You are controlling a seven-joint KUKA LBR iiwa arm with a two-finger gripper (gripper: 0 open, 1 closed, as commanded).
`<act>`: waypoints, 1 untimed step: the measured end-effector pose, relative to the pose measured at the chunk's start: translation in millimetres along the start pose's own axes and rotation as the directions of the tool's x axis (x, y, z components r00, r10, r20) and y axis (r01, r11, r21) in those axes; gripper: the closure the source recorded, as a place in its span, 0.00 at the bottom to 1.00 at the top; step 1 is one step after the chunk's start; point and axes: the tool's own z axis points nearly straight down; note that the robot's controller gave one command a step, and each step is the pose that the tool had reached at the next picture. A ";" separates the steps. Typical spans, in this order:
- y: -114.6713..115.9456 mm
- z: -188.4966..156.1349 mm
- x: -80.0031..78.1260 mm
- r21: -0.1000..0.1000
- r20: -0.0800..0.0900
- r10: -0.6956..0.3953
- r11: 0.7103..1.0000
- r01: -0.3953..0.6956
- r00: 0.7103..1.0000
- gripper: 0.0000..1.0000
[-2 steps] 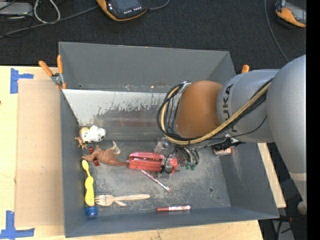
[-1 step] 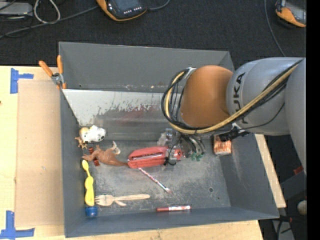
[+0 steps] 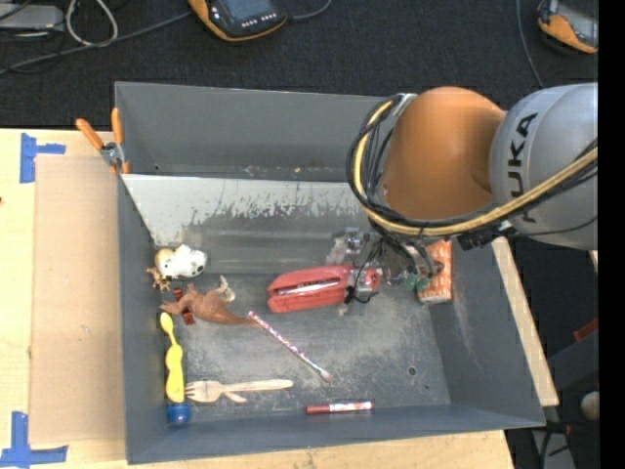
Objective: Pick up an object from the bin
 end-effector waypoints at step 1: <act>-3.7 85.7 -18.9 -0.001 -0.003 0.014 1.000 -0.014 1.000 1.00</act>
Offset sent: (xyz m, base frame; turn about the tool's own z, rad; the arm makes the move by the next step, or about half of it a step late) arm -0.0085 0.0119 0.1161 -0.0339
